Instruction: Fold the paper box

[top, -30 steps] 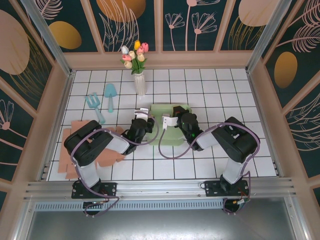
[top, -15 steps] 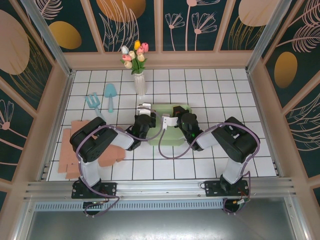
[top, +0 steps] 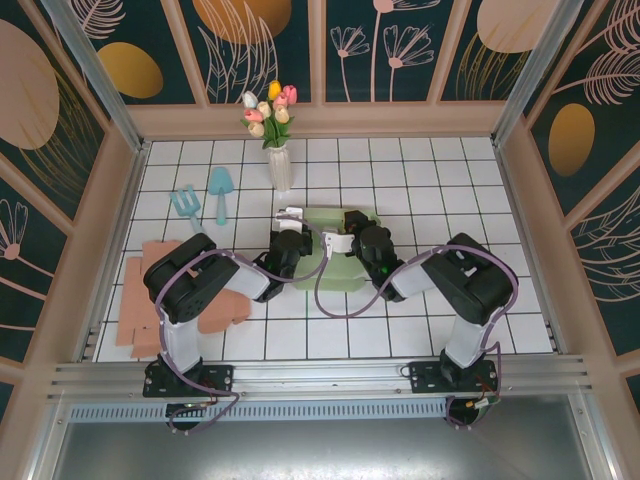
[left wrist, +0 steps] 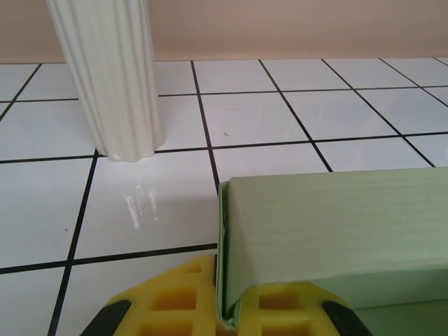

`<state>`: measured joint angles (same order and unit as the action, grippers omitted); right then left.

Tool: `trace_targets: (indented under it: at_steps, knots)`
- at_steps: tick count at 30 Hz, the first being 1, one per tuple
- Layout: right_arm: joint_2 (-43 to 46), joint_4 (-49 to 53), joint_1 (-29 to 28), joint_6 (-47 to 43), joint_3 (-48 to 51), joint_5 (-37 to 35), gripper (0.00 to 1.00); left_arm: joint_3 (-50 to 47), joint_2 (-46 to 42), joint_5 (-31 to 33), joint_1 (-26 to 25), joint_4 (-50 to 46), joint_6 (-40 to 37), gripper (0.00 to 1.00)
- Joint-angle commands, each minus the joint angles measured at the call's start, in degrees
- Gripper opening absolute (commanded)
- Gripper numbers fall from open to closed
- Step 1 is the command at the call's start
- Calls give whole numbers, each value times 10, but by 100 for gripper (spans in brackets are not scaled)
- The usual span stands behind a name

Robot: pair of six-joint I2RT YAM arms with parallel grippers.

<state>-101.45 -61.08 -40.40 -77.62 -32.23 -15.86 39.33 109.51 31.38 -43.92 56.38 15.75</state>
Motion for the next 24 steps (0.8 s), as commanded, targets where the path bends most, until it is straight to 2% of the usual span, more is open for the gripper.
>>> trace_targets:
  at_steps: [1,3,6,9,12,15,19,21,24]
  knots:
    - [49,40,-3,92,6,38,37,-18,0,30,6,12,3,0]
    - [73,31,1,133,21,46,42,-23,-3,32,6,9,7,0]
    - [115,42,-1,189,38,46,43,-30,-9,34,6,1,19,0]
    - [180,100,0,308,44,64,43,-39,-24,33,6,-13,37,0]
    - [237,124,0,438,54,45,43,-41,-47,25,6,-47,51,0]
    - [283,202,0,611,35,-5,45,-41,-69,21,6,-91,68,0]
    - [298,406,4,878,-56,-15,47,-44,-95,14,6,-144,95,0]
    - [287,455,5,952,-85,23,47,-41,-104,7,6,-169,107,0]
    - [280,405,5,1004,-69,91,48,-45,-110,1,6,-187,124,0]
